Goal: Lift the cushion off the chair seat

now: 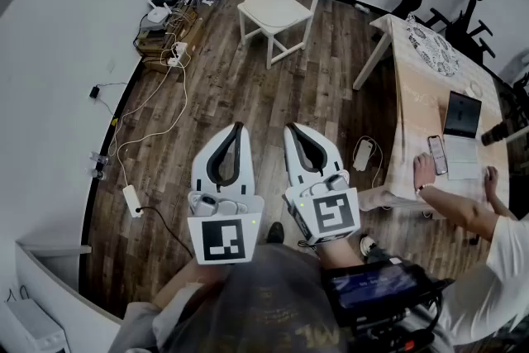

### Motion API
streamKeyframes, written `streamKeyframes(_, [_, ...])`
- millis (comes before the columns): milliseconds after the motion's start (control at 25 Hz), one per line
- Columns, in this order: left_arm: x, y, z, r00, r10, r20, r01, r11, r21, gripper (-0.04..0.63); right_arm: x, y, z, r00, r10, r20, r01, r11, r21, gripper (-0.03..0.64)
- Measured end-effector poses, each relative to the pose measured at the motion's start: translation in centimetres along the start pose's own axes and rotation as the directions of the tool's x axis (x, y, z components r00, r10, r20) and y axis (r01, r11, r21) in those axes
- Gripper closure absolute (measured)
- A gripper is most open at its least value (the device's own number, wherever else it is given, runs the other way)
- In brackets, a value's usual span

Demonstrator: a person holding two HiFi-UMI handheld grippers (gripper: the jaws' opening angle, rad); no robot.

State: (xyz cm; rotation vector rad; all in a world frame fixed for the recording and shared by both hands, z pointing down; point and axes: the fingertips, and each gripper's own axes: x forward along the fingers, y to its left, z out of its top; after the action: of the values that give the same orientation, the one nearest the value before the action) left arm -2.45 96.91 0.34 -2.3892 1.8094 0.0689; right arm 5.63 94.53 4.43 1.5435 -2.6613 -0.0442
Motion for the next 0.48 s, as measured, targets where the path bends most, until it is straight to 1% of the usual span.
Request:
streamKeyframes(240, [0.9, -1.3, -0.4, 1.000, -0.009, -0.009, 0.009, 1.000, -0.006, 0.589, -0.1, -1.0, -0.4, 1.000, 0.018, 0.015, -0.018, 1.000, 0.013, 0.609])
streamKeyframes(480, [2.3, -3.6, -0.9, 0.999, -0.022, -0.029, 0.022, 1.000, 0.001, 0.589, -0.4, -3.0, -1.2, 0.998, 0.047, 0.031, -0.048, 0.999, 0.020, 0.609])
